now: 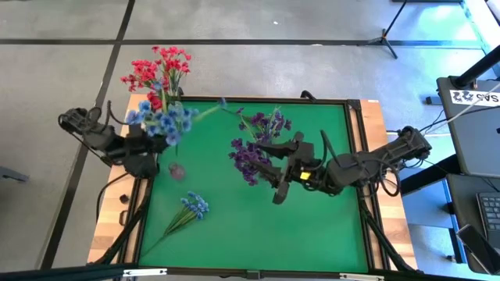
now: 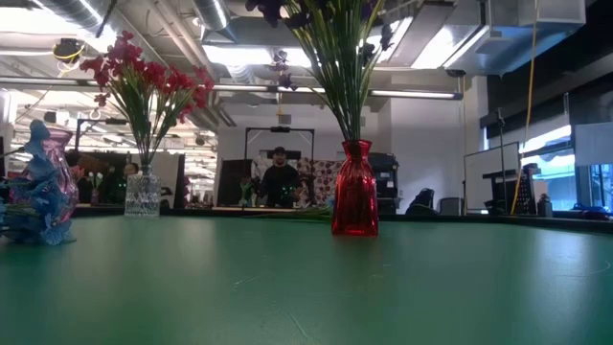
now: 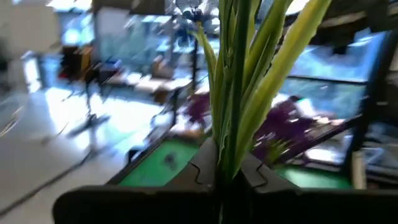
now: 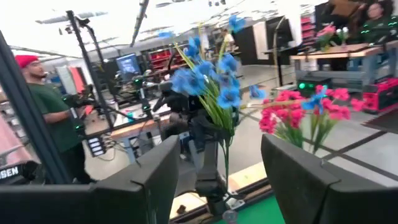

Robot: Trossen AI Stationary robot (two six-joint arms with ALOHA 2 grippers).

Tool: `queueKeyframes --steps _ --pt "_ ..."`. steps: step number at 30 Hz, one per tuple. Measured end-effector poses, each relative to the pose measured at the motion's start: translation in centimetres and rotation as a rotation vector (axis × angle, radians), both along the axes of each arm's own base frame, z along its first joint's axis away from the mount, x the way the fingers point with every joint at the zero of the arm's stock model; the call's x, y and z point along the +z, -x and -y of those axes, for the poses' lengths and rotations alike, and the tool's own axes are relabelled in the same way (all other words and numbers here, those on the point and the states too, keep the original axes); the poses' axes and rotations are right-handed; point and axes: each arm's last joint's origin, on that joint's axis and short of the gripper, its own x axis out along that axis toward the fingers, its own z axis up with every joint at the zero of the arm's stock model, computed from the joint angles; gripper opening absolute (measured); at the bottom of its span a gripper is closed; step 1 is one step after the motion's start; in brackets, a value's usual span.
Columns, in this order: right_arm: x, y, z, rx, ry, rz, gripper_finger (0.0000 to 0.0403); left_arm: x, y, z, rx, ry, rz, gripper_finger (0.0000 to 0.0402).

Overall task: Sort flowers into vase by color
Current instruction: Put the right blue flowers into the violet vase

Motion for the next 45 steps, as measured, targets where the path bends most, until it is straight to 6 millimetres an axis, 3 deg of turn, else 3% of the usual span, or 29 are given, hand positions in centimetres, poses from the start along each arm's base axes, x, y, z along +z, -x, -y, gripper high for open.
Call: queueKeyframes --steps 6,18,25,34,45 --pt "0.0 0.0 0.2 -0.024 -0.003 0.0 0.0225 -2.2 1.0 -0.8 0.106 0.088 -0.121 0.0006" --pt "0.1 -0.2 1.6 -0.182 0.015 -0.012 0.0225 -8.0 -1.3 0.2 0.403 0.153 -0.092 0.0005" --pt "0.6 0.5 2.1 -0.291 -0.007 -0.008 0.0225 -7.4 -1.3 0.7 0.401 0.039 -0.129 0.0004" --pt "1.0 1.1 2.5 -0.373 -0.024 -0.006 0.0225 -6.6 0.6 0.6 0.372 0.022 -0.072 0.0005" --pt "0.9 1.2 2.6 -0.427 -0.036 -0.009 0.0225 -6.2 2.4 0.9 0.091 0.094 -0.046 0.0005"
